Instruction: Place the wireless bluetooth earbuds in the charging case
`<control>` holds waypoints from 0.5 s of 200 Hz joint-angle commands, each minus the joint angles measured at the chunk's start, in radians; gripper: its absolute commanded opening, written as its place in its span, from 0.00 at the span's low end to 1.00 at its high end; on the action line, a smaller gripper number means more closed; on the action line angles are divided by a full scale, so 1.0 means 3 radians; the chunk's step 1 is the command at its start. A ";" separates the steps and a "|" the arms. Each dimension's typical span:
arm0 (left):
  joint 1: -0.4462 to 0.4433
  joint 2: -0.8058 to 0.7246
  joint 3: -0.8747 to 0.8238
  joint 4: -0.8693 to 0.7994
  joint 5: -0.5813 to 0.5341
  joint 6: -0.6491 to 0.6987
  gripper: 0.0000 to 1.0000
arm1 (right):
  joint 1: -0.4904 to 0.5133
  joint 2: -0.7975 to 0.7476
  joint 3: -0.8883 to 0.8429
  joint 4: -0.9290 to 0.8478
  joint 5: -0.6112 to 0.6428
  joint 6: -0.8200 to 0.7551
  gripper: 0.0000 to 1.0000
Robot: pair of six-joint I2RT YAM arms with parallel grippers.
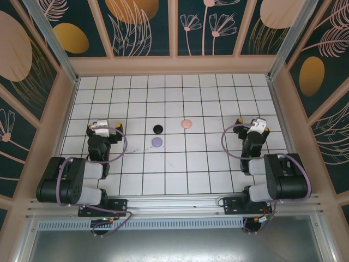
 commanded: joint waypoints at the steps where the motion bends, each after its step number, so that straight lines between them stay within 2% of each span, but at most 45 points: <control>1: 0.0128 0.0206 0.0074 0.0521 0.0526 -0.0037 0.99 | -0.0082 0.0164 -0.0006 0.0575 -0.0517 -0.0111 0.99; 14: 0.0190 0.0318 0.0140 0.0508 0.0603 -0.0098 0.99 | -0.0066 0.0449 -0.0033 0.0930 -0.0556 -0.0184 0.99; 26: 0.0260 0.0316 0.0201 0.0396 0.0746 -0.0133 0.99 | -0.0108 0.0361 0.0163 0.0384 -0.0689 -0.0133 0.99; 47: 0.0291 0.0340 0.0236 0.0360 0.0783 -0.0165 0.99 | -0.0226 0.0401 0.0247 0.0309 -0.0924 -0.0083 0.99; 69: 0.0298 0.0335 0.0288 0.0253 0.0536 -0.0240 0.99 | -0.0219 0.0388 0.0255 0.0262 -0.0902 -0.0091 0.99; 100: 0.0293 0.0335 0.0289 0.0253 0.0429 -0.0274 0.99 | -0.0175 0.0392 0.0245 0.0294 -0.0821 -0.0117 0.99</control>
